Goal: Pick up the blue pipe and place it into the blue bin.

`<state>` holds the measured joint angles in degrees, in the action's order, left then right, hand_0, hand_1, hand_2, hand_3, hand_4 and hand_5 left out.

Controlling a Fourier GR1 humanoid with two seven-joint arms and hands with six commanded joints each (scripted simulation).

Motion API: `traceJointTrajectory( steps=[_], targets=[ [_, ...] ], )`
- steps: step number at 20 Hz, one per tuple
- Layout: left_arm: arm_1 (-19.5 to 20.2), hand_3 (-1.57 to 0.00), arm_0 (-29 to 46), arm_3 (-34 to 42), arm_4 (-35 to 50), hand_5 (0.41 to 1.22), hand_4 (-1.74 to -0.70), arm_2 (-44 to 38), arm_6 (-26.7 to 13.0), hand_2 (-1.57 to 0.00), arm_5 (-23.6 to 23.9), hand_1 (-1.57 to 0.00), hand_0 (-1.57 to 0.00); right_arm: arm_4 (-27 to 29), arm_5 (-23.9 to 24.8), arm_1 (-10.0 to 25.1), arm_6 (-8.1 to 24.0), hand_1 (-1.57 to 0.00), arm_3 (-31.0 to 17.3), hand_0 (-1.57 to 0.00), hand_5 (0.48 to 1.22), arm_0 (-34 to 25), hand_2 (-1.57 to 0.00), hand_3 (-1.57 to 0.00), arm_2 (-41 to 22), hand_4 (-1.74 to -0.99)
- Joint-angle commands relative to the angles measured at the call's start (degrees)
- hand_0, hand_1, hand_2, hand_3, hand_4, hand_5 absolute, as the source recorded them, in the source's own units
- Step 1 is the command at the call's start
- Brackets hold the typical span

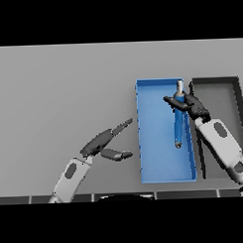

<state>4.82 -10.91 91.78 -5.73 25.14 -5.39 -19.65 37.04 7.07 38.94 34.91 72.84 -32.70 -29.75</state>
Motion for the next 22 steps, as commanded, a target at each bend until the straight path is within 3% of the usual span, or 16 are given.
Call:
traceJointTrajectory(
  steps=[1, 3, 5, 12, 16, 22],
  targets=[
    [-0.04, 0.0, -0.23, 0.84, 0.54, 0.43, -0.88, -0.16, -0.34, 0.0, -0.05, 0.0, 0.0, 2.34, -0.46, 2.57, -0.04, -0.35, 0.16, -0.38, 1.137, -1.81, -0.35, -0.21, -4.23, -1.219],
    [-0.09, 0.0, 0.47, 1.47, 0.63, 0.429, -0.88, 0.14, -0.77, 0.0, 0.05, 0.0, 0.0, 2.97, -2.4, 5.33, -0.13, -0.22, 1.38, -0.24, 1.03, -3.97, -0.22, -0.13, -9.14, -1.142],
    [-0.45, 0.0, 0.04, 1.85, 0.75, 0.428, -0.89, 0.28, -1.9, 0.0, 0.13, 0.0, 0.0, 2.56, -2.47, 5.48, 0.04, -0.14, 1.28, -0.16, 0.934, -4.44, -0.14, -0.08, -10.69, -1.083],
    [-0.84, 0.0, -0.1, 0.55, -0.46, 0.429, -0.89, 0.39, -1.53, 0.0, 1.03, 0.0, 0.0, 0.62, -3.0, 6.77, -0.32, -0.03, 1.63, -0.03, 0.734, -4.71, -0.03, -0.02, -14.26, -1.038],
    [-0.48, 0.0, -0.18, 0.54, -0.17, 0.431, -0.89, 0.14, -0.97, 0.0, 0.66, 0.0, 0.0, -0.48, -3.2, 5.83, -0.8, -0.01, 0.51, -0.01, 0.672, -5.28, -0.01, -0.01, -14.93, -1.022],
    [0.09, 0.0, 0.56, 1.06, -0.73, 0.431, -0.88, 0.41, -0.04, 0.0, 0.77, 0.0, 0.0, -0.32, -4.93, 6.96, -0.82, -0.01, 0.85, -0.01, 0.649, -5.64, -0.01, 0.0, -14.87, -1.022]
  ],
)
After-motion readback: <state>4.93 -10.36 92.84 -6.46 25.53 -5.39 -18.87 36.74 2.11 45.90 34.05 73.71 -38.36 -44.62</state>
